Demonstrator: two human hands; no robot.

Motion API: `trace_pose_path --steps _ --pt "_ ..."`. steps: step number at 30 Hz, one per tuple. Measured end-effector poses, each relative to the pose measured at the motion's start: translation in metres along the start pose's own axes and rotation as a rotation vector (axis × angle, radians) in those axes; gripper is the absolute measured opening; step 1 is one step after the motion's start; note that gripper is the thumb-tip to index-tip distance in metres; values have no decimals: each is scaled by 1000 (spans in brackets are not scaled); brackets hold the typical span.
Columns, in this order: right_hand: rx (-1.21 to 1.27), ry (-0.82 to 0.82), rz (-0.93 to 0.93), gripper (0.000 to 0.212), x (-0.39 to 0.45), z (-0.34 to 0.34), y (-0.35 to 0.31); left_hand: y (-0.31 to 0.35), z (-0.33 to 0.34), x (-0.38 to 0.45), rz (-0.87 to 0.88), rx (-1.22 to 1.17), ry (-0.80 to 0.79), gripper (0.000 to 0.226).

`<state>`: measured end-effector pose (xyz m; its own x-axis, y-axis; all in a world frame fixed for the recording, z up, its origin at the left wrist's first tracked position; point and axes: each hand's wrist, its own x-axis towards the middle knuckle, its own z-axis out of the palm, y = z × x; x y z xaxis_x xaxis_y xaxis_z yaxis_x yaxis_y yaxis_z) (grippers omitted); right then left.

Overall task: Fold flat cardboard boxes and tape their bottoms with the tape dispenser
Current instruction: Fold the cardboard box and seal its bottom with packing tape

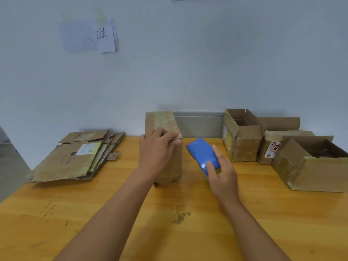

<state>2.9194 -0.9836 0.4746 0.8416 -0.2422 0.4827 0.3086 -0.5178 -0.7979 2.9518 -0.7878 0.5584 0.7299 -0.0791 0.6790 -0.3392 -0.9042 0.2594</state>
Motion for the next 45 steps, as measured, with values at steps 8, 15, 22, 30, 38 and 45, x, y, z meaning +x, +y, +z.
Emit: trace_pose_path --steps 8,15,22,30,38,45 --pt "-736 -359 -10 85 -11 -25 -10 -5 -1 -5 35 43 15 33" --pt "-896 -375 71 76 -31 -17 -7 -12 -7 -4 83 68 -61 51" --pt "-966 -454 90 77 -5 -23 -36 -20 -11 -9 129 52 23 31" --pt "-81 -353 -302 47 56 31 -79 -33 -11 -5 130 -170 14 28" --pt "33 -221 -315 46 56 57 -54 -51 3 -17 -41 -483 48 44" --pt "96 -161 -343 46 54 65 -47 -59 11 -23 -11 -533 90 49"
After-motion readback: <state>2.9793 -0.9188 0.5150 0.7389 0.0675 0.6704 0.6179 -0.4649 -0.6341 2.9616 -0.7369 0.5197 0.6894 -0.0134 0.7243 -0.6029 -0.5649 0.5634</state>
